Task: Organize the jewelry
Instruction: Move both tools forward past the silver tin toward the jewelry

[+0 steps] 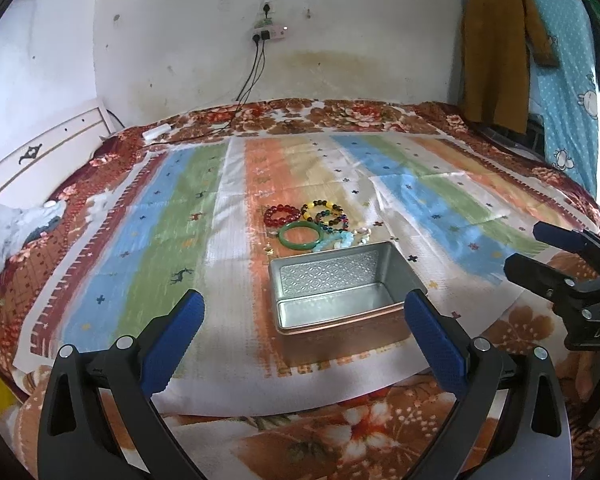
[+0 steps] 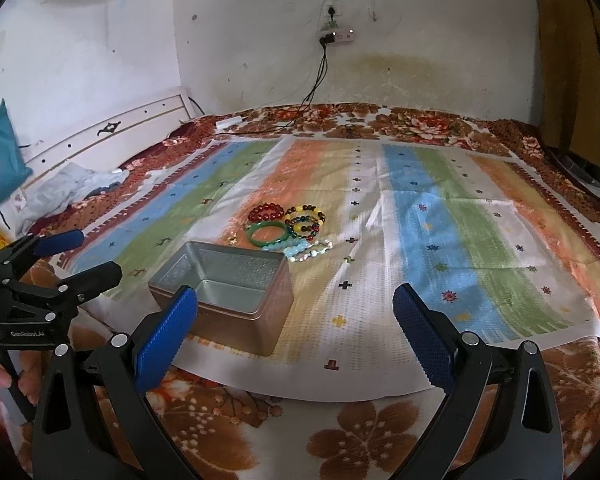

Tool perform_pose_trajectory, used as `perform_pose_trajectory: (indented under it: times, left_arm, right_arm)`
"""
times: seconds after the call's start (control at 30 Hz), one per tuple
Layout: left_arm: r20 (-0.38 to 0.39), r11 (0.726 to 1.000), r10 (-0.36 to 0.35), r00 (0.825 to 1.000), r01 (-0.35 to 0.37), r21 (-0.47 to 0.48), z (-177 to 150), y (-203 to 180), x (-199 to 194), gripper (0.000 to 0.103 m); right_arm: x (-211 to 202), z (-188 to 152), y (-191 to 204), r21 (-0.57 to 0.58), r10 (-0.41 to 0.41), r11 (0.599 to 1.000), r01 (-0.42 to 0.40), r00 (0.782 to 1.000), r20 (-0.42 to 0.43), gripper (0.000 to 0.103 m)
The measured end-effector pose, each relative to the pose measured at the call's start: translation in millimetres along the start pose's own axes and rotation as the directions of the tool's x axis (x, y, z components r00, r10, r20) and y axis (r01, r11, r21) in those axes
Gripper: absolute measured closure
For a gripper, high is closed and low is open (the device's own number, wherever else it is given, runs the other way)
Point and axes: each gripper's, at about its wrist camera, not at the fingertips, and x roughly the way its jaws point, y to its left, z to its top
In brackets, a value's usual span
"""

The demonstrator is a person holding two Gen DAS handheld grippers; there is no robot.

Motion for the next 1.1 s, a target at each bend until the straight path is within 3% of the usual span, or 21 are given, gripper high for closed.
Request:
perform_pose_trajectory:
  times: [0.3, 0.6, 0.87, 1.1]
  left_arm:
    - [-0.019, 0.999, 0.046, 0.999, -0.045, 0.023, -2.9, -4.9, 1.1, 0.006]
    - [-0.023, 0.999, 0.035, 0.999, -0.035, 0.011, -1.0, -3.7, -1.0, 0.006]
    - [-0.032, 1.0, 0.027, 0.999, -0.027, -0.003, 2.4, -3.5, 0.2, 0.006]
    - [-0.043, 0.998, 0.025, 0.999, -0.028, -0.05, 7.5, 3.7, 5.5, 0.006]
  right_arm:
    - [0.8, -0.1, 3.4, -0.016, -0.005, 1.0, 0.005, 1.0, -0.008, 0.004]
    - [2.9, 1.6, -1.1, 0.025, 0.025, 0.999, -0.024, 0.999, -0.026, 0.004]
    - [0.6, 2.6, 4.7, -0.002, 0.0, 1.0, 0.0, 1.0, -0.014, 0.004]
    - [6.3, 6.9, -10.2, 0.068, 0.018, 0.998, -0.015, 0.998, -0.054, 0.004]
